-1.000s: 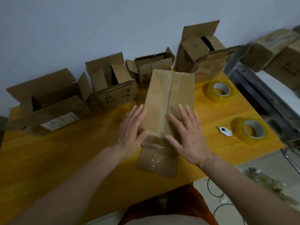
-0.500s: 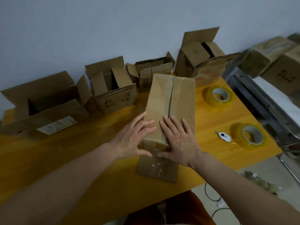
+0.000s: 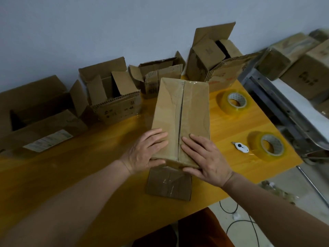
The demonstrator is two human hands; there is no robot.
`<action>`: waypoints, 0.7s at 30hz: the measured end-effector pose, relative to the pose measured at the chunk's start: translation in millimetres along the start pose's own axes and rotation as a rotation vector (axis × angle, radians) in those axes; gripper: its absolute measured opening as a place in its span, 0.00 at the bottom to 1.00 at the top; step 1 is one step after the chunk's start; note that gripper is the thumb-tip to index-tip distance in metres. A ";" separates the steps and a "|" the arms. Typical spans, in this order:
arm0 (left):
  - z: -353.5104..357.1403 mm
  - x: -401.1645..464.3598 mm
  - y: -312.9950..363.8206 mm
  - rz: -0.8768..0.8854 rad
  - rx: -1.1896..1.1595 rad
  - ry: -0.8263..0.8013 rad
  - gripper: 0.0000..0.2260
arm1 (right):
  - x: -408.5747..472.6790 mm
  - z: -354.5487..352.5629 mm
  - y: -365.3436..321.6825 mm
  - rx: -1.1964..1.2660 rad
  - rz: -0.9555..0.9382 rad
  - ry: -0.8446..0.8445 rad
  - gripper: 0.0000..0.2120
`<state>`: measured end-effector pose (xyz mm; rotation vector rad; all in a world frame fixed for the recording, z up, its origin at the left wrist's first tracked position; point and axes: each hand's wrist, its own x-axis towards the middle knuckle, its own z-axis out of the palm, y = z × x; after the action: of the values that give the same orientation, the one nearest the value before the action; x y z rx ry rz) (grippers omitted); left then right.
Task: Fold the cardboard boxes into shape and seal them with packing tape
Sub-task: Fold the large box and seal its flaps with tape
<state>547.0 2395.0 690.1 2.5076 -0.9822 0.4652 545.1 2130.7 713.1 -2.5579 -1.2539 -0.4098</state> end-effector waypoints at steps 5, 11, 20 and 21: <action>13.9 -8.3 11.1 -0.102 -0.124 0.079 0.31 | -5.7 3.9 3.9 -0.029 -0.033 0.023 0.31; -20.8 -11.4 1.4 -0.034 0.103 -0.137 0.39 | 0.0 -6.9 11.9 -0.080 -0.137 -0.162 0.34; 14.5 53.1 73.9 -1.139 -0.063 0.052 0.34 | 13.5 -14.0 -16.0 0.347 0.669 0.081 0.31; 16.0 51.0 73.1 -1.117 -0.038 0.037 0.33 | 14.8 -13.1 -16.3 0.392 0.723 0.049 0.32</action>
<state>533.9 2309.5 717.0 2.5212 0.4775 0.1161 539.0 2146.4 732.4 -2.4132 -0.2847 -0.0563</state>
